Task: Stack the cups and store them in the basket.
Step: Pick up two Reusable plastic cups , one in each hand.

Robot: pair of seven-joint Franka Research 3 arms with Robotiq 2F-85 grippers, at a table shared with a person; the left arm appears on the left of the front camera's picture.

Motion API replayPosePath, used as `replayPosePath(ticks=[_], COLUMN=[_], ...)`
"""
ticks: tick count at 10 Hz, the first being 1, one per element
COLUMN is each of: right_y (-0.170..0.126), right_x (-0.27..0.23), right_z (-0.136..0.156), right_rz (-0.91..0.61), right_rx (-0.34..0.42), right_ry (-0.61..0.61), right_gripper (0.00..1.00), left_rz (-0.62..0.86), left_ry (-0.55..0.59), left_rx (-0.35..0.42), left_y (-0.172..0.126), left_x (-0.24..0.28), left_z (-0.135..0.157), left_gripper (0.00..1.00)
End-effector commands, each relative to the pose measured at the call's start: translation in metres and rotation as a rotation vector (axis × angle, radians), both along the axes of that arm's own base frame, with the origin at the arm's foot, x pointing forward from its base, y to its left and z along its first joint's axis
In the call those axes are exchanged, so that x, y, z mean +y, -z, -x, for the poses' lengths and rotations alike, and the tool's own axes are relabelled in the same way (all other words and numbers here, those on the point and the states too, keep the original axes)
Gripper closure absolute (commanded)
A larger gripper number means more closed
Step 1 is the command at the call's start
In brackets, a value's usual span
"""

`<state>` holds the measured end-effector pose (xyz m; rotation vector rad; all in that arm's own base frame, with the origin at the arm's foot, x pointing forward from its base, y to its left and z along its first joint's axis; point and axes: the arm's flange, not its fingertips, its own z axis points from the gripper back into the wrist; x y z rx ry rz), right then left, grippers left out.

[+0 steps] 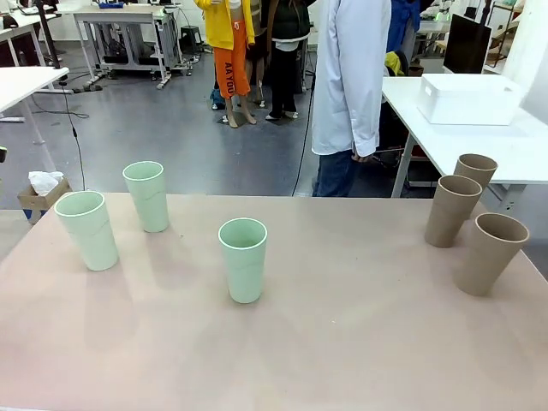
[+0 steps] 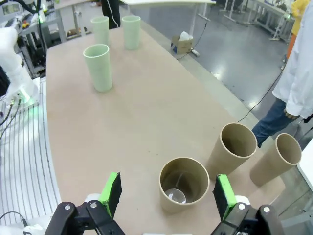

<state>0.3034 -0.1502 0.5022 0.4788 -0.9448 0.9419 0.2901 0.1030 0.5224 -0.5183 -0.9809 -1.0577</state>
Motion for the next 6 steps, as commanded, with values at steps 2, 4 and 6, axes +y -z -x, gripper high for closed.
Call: replayPosePath(ticks=[2,4,6], right_y=[-0.0016,-0.0016,-0.0016], right_x=[-0.0011,-0.0011,-0.0011], right_z=[0.0011,0.0011,0.0011], right_rz=[0.015,0.015,0.015], right_rx=[-0.010,-0.010,-0.010], right_ry=[-0.009,-0.009,-0.009], right_gripper=[0.00,0.00,0.00], left_rz=[0.004,0.004,0.004], left_ry=[0.039,0.039,0.039], left_rx=[-0.003,-0.003,-0.003], left_y=[0.0025,0.0025,0.0025], left_x=[-0.0031,-0.0031,-0.0031], left_z=[-0.0012,-0.0012,-0.0012], left_gripper=[0.00,0.00,0.00])
